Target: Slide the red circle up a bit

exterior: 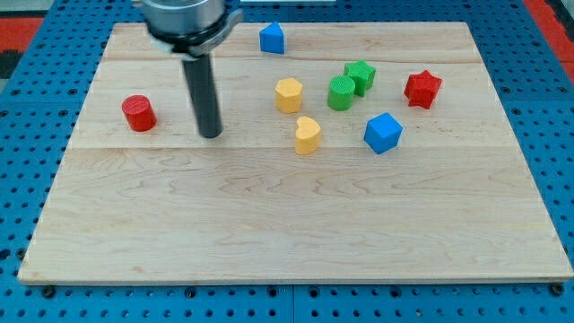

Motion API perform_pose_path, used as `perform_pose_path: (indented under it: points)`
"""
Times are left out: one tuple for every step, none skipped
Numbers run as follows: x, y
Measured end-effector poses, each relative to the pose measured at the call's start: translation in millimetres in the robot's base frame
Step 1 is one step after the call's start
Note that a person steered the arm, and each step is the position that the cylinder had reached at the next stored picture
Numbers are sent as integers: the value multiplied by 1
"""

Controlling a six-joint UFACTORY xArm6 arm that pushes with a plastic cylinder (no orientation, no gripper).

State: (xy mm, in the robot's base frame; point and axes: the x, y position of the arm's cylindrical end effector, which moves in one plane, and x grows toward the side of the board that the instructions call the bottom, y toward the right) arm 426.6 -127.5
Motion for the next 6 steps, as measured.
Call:
perform_pose_path:
  points:
    - [-14, -52]
    - [-69, -77]
    - [-45, -34]
    - [-51, -100]
    - [-90, -136]
    - [-107, -97]
